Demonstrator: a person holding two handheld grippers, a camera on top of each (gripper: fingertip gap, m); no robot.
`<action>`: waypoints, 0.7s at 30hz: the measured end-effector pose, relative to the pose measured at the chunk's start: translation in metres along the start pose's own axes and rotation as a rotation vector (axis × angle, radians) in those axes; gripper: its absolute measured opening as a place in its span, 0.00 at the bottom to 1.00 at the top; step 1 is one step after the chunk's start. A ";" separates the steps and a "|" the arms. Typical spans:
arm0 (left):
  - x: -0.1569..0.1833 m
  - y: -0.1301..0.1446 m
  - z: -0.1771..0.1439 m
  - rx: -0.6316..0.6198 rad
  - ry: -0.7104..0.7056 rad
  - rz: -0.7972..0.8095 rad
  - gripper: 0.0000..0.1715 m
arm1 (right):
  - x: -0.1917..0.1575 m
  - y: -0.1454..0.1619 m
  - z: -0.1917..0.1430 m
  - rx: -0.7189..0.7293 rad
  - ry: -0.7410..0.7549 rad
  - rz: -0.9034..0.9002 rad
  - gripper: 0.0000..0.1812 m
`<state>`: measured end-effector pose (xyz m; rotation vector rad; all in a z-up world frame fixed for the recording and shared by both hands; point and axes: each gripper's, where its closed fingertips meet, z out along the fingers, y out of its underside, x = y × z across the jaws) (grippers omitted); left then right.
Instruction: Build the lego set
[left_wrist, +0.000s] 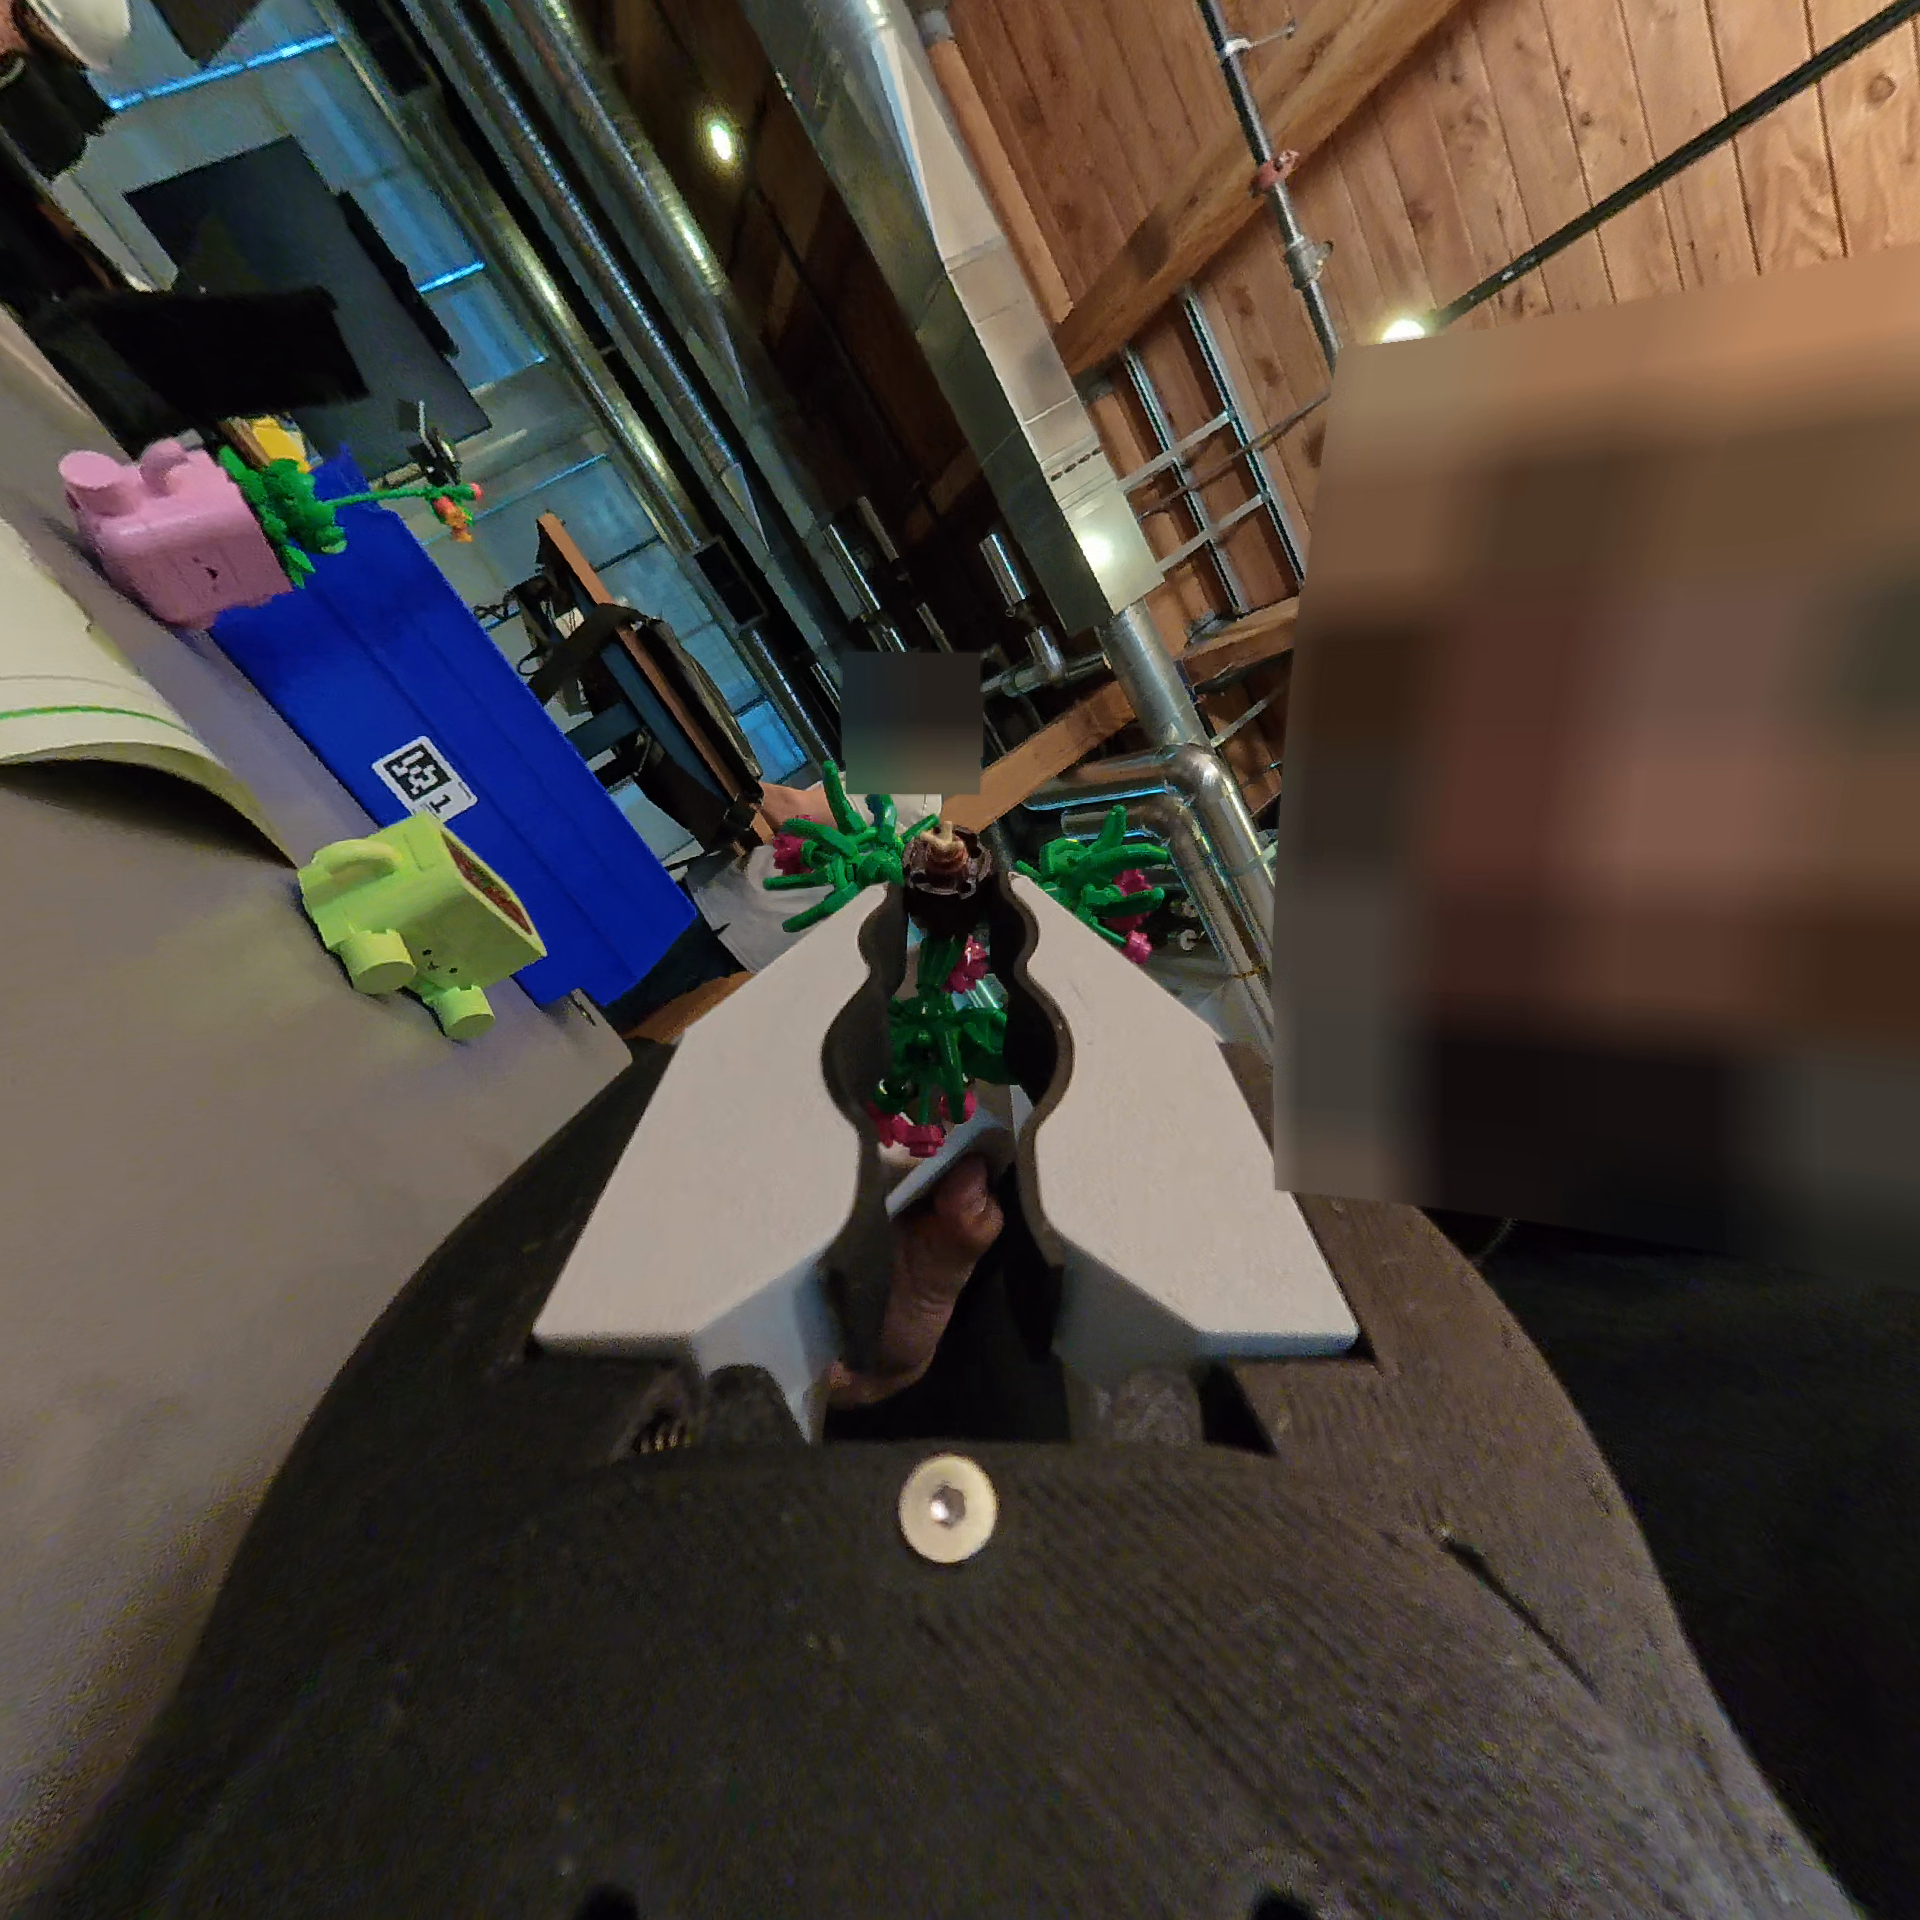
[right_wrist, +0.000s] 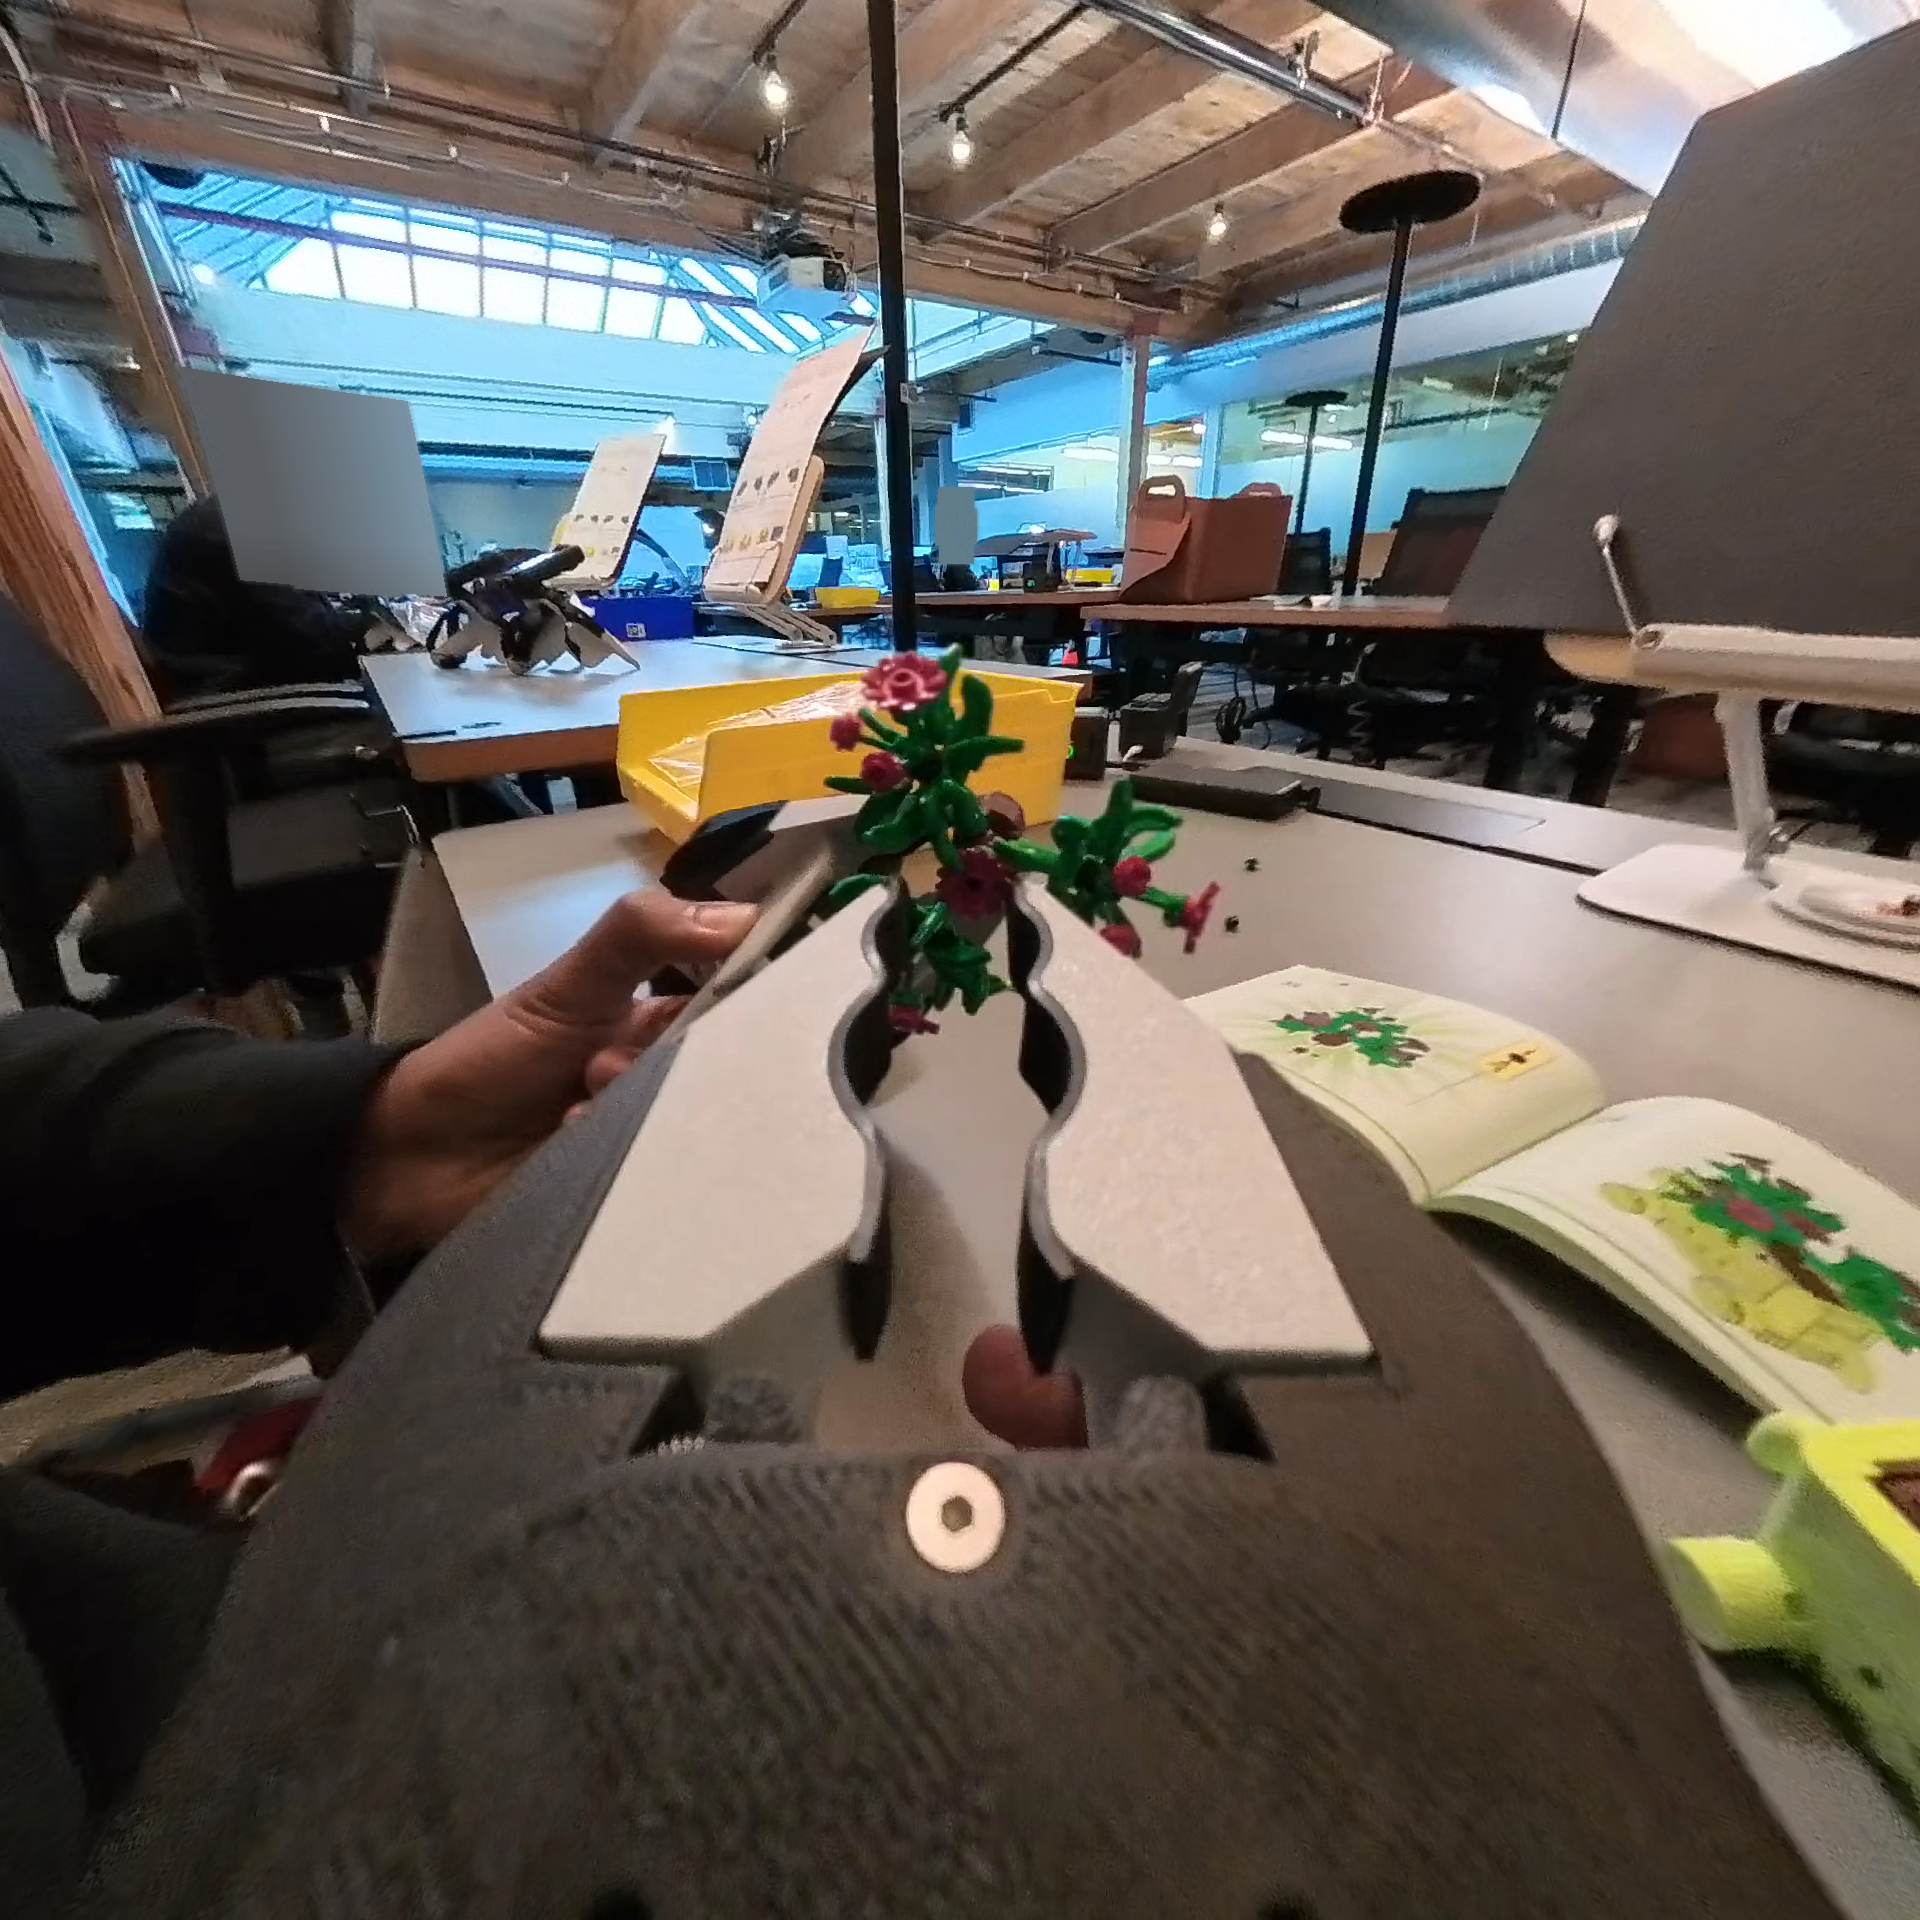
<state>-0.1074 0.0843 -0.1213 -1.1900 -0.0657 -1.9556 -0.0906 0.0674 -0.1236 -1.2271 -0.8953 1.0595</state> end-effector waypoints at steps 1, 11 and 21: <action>0.001 0.001 0.001 0.000 0.004 0.013 0.07 | 0.001 0.000 0.001 -0.003 0.002 0.014 0.10; 0.004 0.012 0.010 -0.019 0.008 0.072 0.07 | 0.004 -0.002 -0.001 0.017 0.006 0.047 0.08; 0.004 0.016 0.014 -0.035 0.039 0.035 0.06 | 0.008 -0.009 -0.010 0.032 -0.033 0.063 0.07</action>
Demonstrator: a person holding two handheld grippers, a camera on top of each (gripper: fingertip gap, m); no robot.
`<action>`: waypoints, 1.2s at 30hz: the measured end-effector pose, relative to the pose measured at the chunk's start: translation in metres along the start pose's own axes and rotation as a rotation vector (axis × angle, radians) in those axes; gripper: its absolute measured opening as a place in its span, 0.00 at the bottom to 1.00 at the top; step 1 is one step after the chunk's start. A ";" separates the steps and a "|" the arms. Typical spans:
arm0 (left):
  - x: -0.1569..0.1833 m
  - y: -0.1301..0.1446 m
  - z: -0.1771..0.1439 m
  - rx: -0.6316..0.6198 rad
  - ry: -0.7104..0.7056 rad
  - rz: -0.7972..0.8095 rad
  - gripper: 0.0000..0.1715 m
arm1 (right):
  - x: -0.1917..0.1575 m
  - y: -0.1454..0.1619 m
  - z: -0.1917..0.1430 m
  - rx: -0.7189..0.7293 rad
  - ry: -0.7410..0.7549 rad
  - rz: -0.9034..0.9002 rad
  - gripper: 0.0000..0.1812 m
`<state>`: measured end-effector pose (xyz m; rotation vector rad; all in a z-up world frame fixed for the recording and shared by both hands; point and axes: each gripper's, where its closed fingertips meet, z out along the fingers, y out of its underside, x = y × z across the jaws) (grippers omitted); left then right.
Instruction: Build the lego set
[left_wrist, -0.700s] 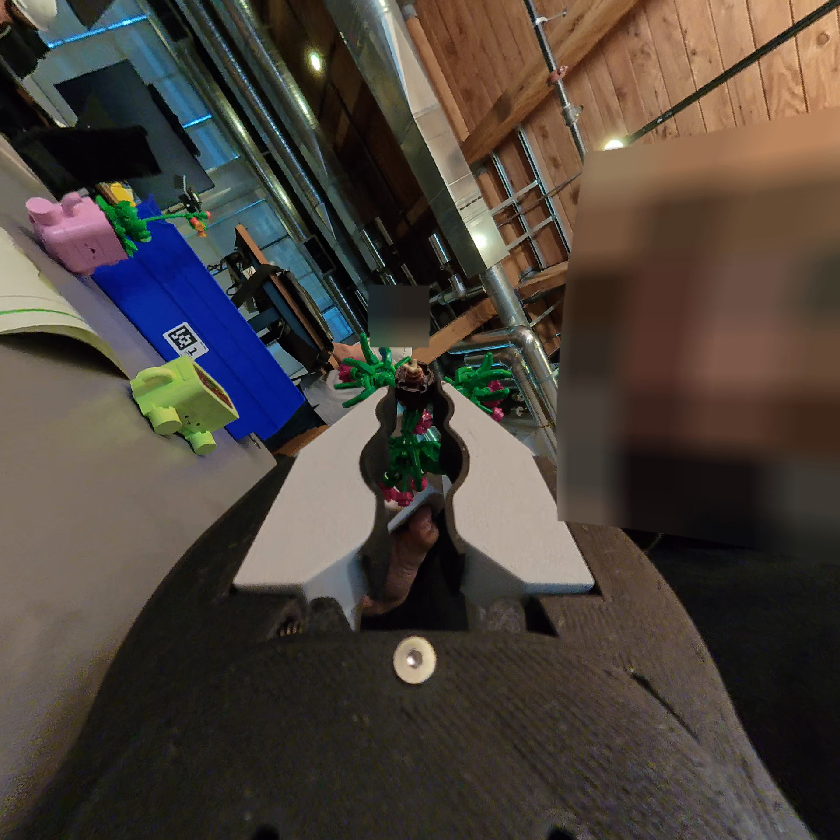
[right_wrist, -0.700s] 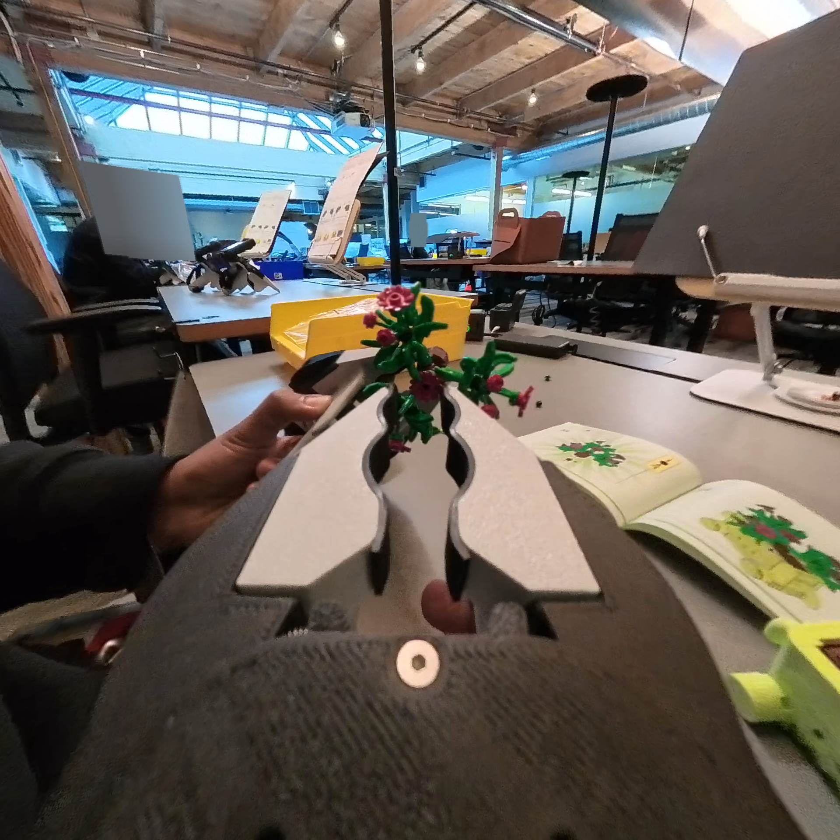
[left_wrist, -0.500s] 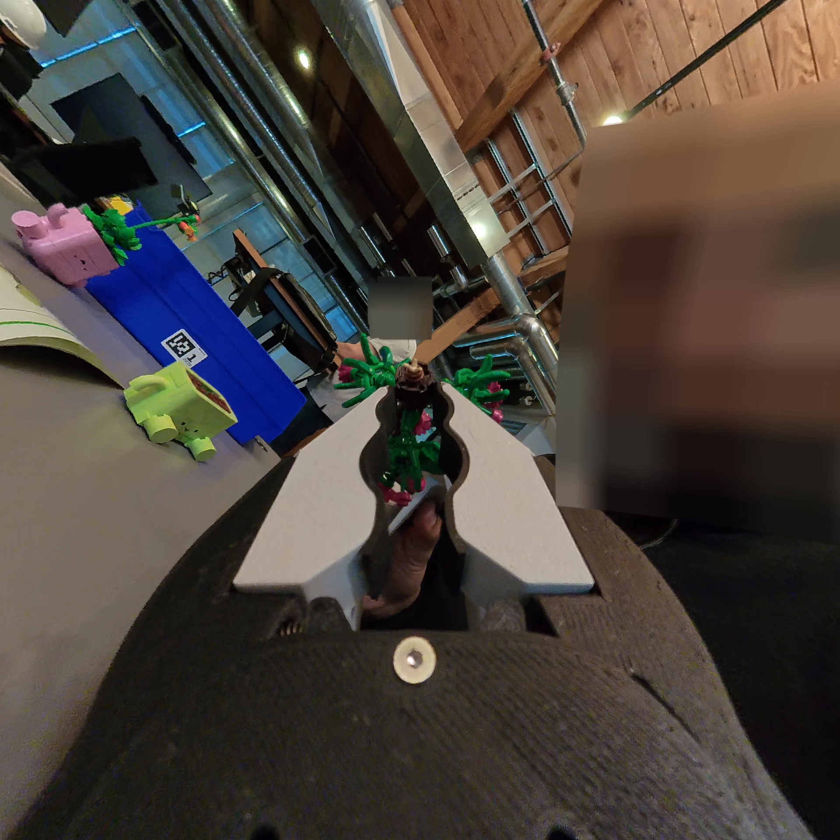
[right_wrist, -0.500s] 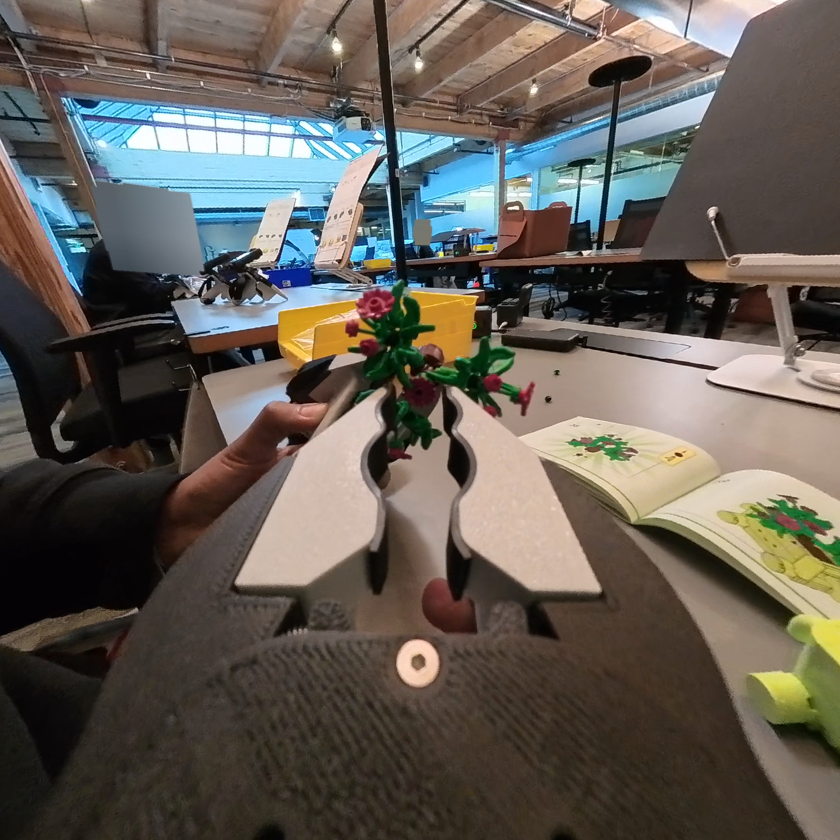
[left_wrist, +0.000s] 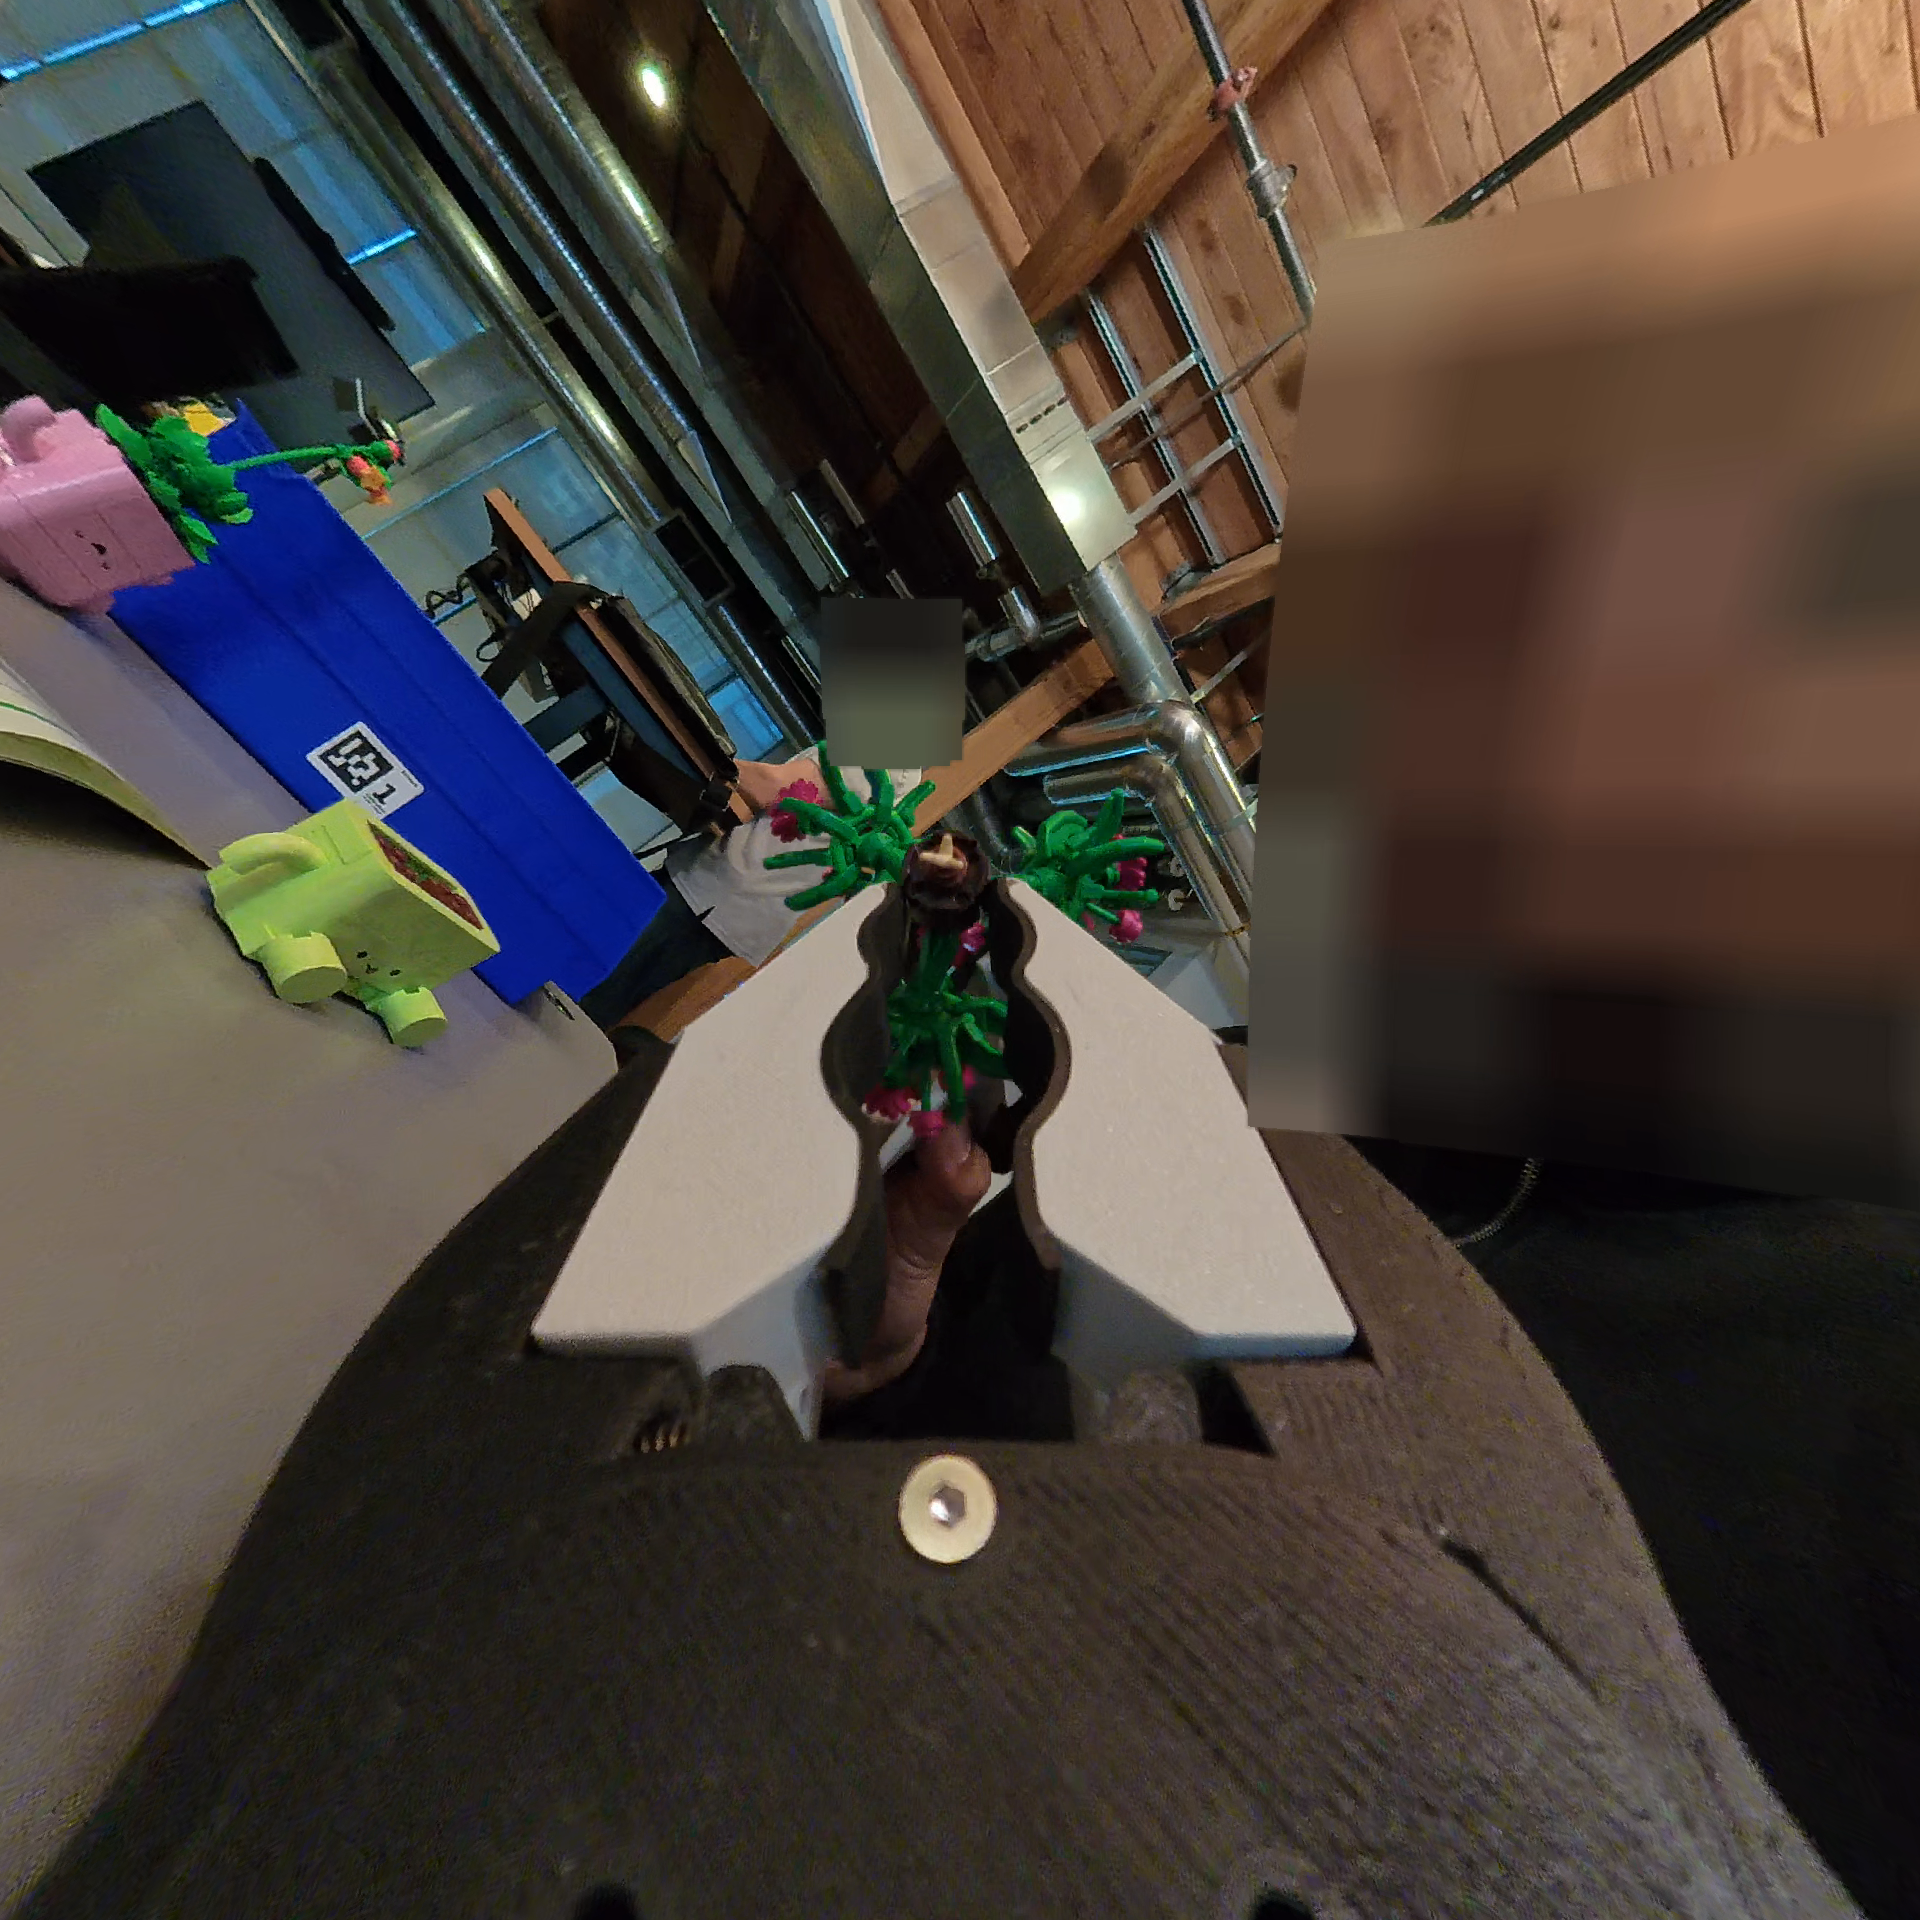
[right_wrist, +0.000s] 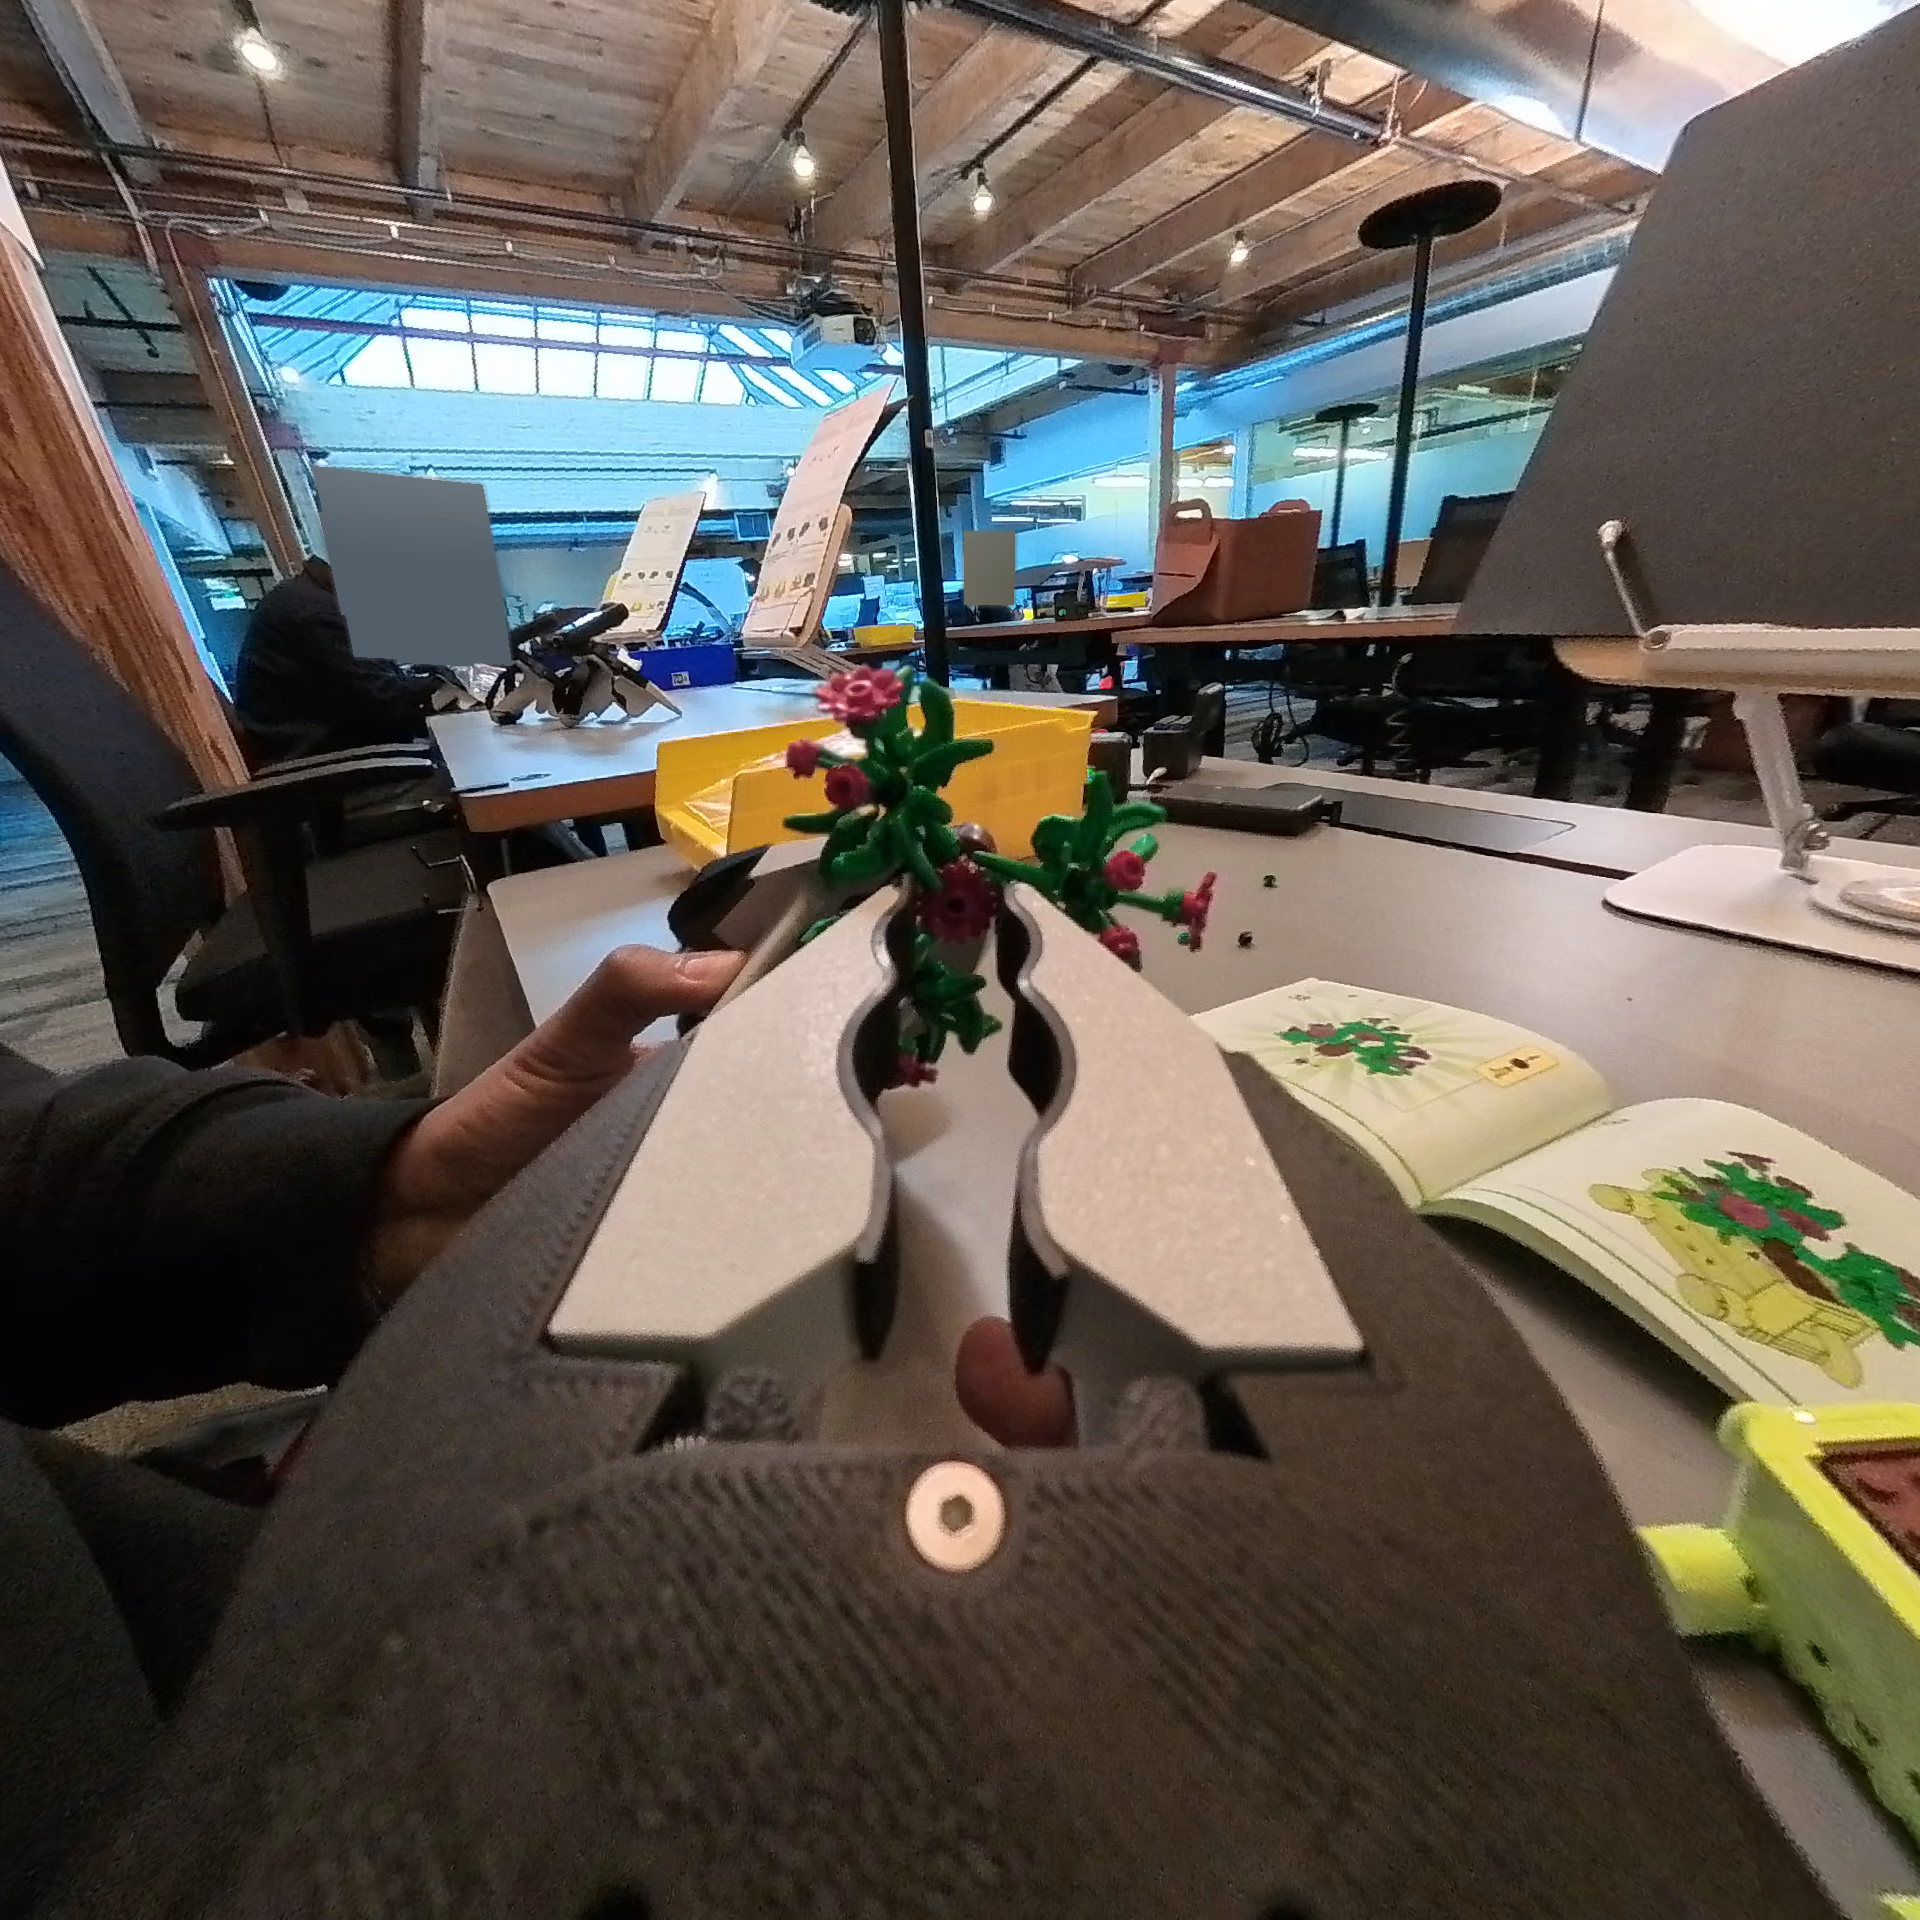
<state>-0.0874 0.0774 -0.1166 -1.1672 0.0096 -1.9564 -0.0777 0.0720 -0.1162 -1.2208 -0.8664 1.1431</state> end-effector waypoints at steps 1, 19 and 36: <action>0.000 -0.002 -0.001 0.009 0.001 -0.001 0.07 | 0.002 -0.002 -0.001 0.006 0.004 0.003 0.07; -0.008 -0.006 -0.002 0.036 -0.064 0.009 0.07 | 0.125 -0.011 -0.091 -0.523 -0.011 0.184 0.07; -0.009 -0.021 -0.019 0.016 -0.120 -0.040 0.00 | 0.142 0.017 -0.098 -1.103 0.079 0.156 0.07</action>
